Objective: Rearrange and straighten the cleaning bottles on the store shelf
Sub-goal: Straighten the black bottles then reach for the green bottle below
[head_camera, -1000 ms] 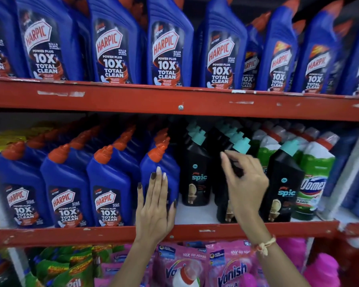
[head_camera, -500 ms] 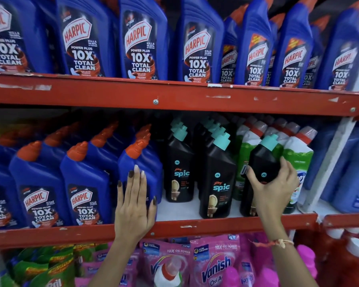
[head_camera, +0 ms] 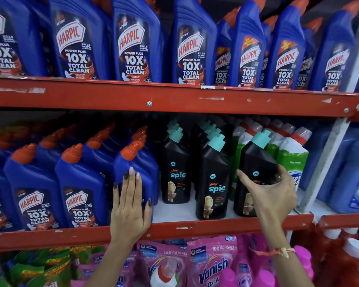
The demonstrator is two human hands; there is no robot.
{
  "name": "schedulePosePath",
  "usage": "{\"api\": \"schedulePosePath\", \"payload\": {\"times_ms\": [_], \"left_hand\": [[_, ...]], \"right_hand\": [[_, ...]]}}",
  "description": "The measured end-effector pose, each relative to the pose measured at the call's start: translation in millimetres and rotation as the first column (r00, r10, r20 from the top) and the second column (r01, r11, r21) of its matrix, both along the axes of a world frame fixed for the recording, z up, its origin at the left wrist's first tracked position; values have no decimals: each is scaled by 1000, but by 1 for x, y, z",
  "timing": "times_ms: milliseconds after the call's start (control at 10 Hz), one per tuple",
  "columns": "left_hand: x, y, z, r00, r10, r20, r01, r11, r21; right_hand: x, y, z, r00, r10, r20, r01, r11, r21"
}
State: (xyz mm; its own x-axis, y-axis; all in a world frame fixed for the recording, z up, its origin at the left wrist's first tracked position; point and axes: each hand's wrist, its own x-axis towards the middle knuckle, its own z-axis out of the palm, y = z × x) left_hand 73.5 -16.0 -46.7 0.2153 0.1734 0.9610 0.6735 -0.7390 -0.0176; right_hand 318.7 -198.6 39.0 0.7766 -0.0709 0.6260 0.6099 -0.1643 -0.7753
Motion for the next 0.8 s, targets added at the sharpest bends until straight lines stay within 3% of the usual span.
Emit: {"api": "schedulePosePath", "payload": {"times_ms": [200, 400, 800], "left_hand": [[0, -1, 0, 1000, -8, -3, 8, 1000, -11], [-1, -2, 3, 1000, -31, 1, 31, 999, -16], [-2, -2, 3, 999, -47, 11, 47, 999, 1]], "right_hand": [[-43, -7, 28, 998, -14, 68, 11, 999, 39], [-98, 7, 40, 979, 142, 149, -150, 987, 49], [-142, 69, 1, 957, 278, 82, -278, 960, -13]]}}
